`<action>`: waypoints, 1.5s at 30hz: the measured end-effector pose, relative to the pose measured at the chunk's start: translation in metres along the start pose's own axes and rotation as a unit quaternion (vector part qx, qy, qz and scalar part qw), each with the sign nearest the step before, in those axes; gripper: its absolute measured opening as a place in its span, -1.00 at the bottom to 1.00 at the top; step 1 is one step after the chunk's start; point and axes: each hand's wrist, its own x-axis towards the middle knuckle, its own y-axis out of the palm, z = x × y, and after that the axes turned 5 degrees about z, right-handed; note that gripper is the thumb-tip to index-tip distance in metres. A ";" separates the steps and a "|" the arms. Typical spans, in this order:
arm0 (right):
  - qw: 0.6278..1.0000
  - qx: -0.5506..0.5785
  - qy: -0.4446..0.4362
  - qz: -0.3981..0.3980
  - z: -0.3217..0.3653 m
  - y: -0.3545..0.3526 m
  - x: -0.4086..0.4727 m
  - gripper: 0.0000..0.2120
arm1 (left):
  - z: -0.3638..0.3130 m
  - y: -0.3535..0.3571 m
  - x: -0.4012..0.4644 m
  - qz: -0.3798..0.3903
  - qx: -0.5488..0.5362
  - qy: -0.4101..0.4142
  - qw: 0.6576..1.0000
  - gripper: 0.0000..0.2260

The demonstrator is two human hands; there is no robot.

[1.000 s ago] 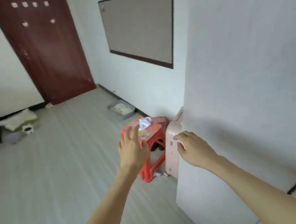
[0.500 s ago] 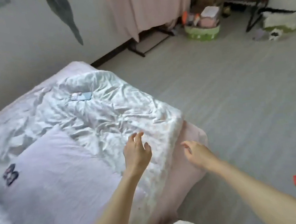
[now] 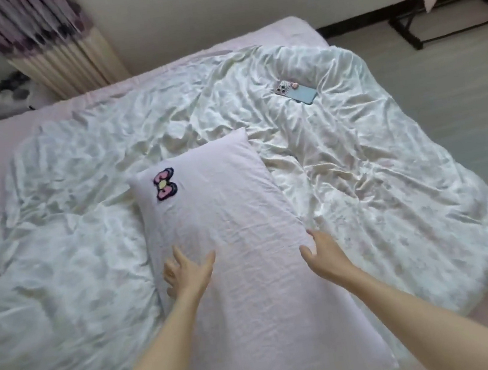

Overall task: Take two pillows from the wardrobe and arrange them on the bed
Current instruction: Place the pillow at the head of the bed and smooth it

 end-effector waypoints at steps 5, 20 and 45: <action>0.997 0.054 0.052 -0.006 0.031 0.021 0.091 -0.16 | 0.018 0.002 0.082 0.017 -0.101 -0.088 0.991 0.05; 0.985 0.013 0.071 -0.156 0.031 -0.005 0.086 -0.57 | -0.049 0.004 0.034 -0.165 -0.092 0.102 0.977 -0.75; 0.817 -0.037 0.251 -0.517 -0.407 -0.467 -0.266 -0.79 | -0.416 0.380 -0.458 0.001 0.030 0.535 0.844 -0.85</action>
